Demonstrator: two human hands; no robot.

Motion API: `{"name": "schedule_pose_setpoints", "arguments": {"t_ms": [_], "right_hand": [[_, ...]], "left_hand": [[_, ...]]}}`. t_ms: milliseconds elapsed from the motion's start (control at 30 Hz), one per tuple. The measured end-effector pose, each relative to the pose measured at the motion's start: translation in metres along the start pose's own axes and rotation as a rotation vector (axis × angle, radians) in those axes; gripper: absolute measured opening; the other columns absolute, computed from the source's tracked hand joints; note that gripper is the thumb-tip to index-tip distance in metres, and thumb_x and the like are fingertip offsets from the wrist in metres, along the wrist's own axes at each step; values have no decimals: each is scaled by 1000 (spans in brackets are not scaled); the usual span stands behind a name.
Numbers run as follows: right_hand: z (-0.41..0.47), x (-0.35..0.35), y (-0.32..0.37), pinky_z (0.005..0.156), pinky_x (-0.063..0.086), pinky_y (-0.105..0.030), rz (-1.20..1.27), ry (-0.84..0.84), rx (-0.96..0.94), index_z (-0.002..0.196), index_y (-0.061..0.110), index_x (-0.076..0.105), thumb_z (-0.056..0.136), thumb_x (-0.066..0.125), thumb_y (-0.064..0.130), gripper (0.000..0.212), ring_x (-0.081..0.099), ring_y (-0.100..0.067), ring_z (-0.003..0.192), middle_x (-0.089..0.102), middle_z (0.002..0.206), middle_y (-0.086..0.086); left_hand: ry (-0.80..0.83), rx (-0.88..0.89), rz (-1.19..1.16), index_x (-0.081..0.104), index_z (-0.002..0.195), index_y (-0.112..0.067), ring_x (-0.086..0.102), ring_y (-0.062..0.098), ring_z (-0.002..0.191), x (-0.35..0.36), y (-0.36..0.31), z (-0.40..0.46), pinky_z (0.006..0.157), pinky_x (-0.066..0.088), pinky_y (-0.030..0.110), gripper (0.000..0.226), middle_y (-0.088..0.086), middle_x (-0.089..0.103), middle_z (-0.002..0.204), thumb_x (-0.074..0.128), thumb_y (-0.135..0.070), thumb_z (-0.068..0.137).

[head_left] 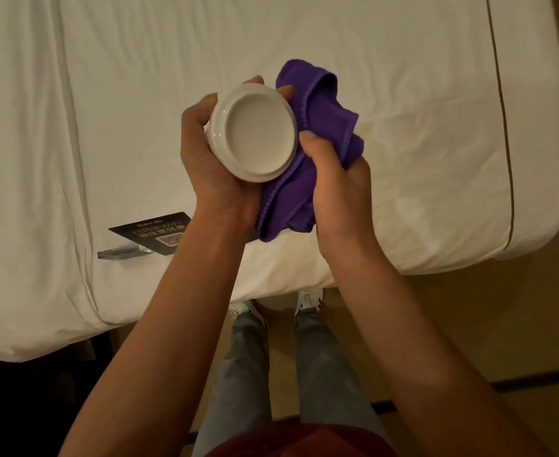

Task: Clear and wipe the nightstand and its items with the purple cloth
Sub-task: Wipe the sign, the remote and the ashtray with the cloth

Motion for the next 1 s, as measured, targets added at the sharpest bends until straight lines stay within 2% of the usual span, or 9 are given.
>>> {"name": "schedule_pose_setpoints", "arguments": {"t_ms": [100, 200, 367, 467, 533, 667, 767, 867, 1000], "right_hand": [[-4, 0, -8, 80, 63, -36, 37, 6, 79, 90, 37, 74, 85, 69, 37, 8, 76, -13, 89, 79, 94, 7], [-15, -8, -16, 67, 62, -38, -71, 47, 129, 77, 32, 75, 84, 69, 38, 10, 76, -18, 79, 78, 82, 6], [-34, -30, -19, 65, 60, -36, -167, 58, 48, 78, 26, 71, 81, 71, 35, 9, 72, -26, 77, 71, 75, -2], [-26, -42, -8, 64, 57, -23, -183, -89, -40, 77, 43, 70, 83, 70, 40, 7, 71, -6, 73, 72, 77, 16], [-20, -38, -3, 68, 57, -17, -269, -46, -123, 93, 46, 67, 89, 69, 45, 4, 70, 0, 82, 73, 89, 21], [-10, -40, 0, 72, 49, -9, -488, -63, -290, 113, 34, 58, 92, 75, 40, 28, 64, 10, 88, 65, 91, 28], [-1, -57, -4, 73, 46, -4, -489, -161, -299, 116, 27, 64, 92, 75, 38, 28, 62, 16, 89, 65, 93, 28], [2, -56, -9, 77, 46, -8, -546, -237, -347, 119, 16, 66, 92, 75, 33, 33, 64, 5, 90, 68, 98, 16], [-2, -42, -15, 71, 47, -21, -570, -224, -362, 109, 15, 68, 95, 71, 26, 18, 63, -9, 81, 70, 93, 3]], "left_hand": [[-69, 18, 25, 69, 91, -3, 68, 33, 95, -3, 0, 4, 92, 50, 39, 43, 15, 72, 90, 37, -31, 97], [-227, 101, 173, 64, 106, -5, 70, 32, 96, -10, -1, 14, 88, 52, 39, 45, 16, 72, 92, 45, -45, 99], [-352, 28, 460, 64, 104, -13, 74, 33, 91, -16, 0, 21, 71, 58, 39, 22, 10, 67, 95, 54, -31, 97], [-334, -49, 623, 71, 98, -18, 66, 23, 91, -27, 8, 15, 72, 51, 36, 22, 3, 65, 99, 66, -35, 84], [-306, -112, 701, 72, 96, -15, 68, 20, 92, -30, 18, 9, 77, 55, 36, 32, 0, 71, 94, 76, -43, 80], [-259, -332, 636, 64, 122, 1, 71, 36, 109, -30, 34, -2, 91, 59, 49, 64, 19, 73, 116, 76, -51, 85], [-255, -451, 510, 65, 102, -10, 74, 29, 95, -30, 37, -12, 79, 60, 43, 48, 11, 75, 100, 63, -57, 92], [-265, -407, 371, 65, 108, -17, 68, 27, 100, -19, 52, -27, 84, 57, 41, 30, 10, 71, 105, 59, -45, 98], [-194, -233, 387, 60, 133, -21, 66, 27, 115, 2, 73, -30, 90, 57, 39, 41, 11, 66, 132, 49, -48, 103]]}}
Point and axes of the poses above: each hand's wrist, its own z-axis towards the middle knuckle, its own x-axis out of the palm, y = z × x, the point moved 3 cm from there along z, towards the middle knuckle
